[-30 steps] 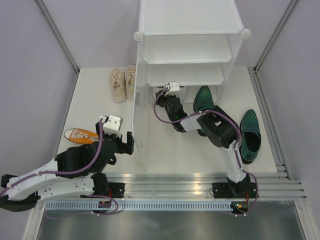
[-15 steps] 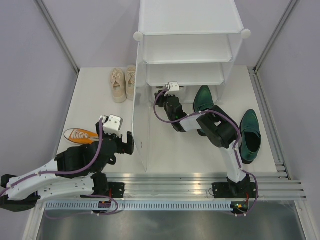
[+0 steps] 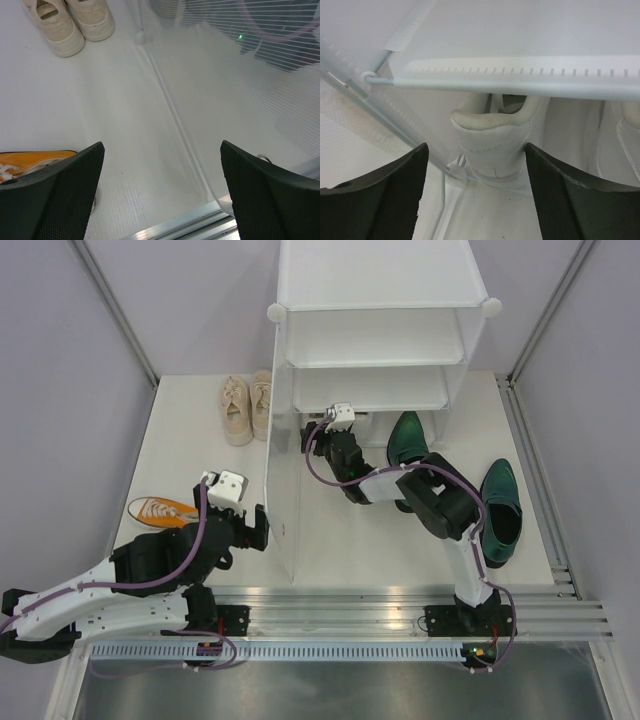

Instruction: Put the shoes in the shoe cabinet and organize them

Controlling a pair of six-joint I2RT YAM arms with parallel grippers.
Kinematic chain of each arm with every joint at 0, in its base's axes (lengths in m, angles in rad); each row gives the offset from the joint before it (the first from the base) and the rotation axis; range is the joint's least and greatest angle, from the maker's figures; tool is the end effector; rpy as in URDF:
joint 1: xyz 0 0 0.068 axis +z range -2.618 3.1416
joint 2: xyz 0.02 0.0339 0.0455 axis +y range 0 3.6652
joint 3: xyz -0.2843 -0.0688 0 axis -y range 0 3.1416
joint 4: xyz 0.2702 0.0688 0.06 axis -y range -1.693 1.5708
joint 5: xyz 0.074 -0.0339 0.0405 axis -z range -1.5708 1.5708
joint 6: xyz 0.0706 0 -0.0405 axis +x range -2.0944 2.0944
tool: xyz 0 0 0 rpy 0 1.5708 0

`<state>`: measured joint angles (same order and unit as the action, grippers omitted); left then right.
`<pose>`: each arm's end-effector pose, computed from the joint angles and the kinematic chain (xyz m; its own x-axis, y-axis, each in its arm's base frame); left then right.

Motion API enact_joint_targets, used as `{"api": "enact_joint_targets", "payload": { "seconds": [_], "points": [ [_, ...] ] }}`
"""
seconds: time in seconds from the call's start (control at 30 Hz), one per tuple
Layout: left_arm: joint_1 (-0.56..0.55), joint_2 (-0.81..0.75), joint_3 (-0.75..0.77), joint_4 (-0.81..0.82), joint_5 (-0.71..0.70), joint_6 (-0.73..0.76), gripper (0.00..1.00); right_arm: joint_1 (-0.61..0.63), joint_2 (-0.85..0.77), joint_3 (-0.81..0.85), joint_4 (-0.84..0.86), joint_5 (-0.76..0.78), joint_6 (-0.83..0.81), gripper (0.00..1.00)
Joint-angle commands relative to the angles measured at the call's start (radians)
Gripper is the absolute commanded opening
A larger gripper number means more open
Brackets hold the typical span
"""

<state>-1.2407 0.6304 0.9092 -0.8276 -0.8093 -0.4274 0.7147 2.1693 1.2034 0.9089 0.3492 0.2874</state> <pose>0.0932 -0.1143 0.3491 -0.3415 0.1143 -0.9329 0.3418 0.9397 -0.0100 0.4111 0.3247 0.1523 -0.1427 0.2288 -0.9630 -0.3310 0.9059 0.2643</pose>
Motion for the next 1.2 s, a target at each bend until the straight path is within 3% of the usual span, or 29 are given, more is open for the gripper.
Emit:
{"api": "enact_joint_targets", "payload": {
  "seconds": [0.0,0.33,0.63,0.83,1.17],
  "points": [
    [0.004,0.002,0.002,0.031,0.005,0.032,1.0,0.008,-0.085,0.022,-0.01,-0.026,0.016,0.84],
    [0.004,-0.014,0.0,0.031,0.009,0.03,1.0,0.008,-0.218,-0.068,-0.05,0.005,0.032,0.84],
    [0.004,-0.018,0.002,0.031,0.016,0.032,1.0,-0.024,-0.385,-0.3,-0.048,0.071,0.108,0.79],
    [0.004,-0.034,0.0,0.033,0.022,0.03,1.0,-0.06,-0.33,-0.324,-0.022,0.118,0.088,0.87],
    [0.003,-0.041,-0.001,0.036,0.018,0.036,1.0,-0.101,-0.161,-0.154,-0.039,0.175,0.041,0.91]
  ]
}}
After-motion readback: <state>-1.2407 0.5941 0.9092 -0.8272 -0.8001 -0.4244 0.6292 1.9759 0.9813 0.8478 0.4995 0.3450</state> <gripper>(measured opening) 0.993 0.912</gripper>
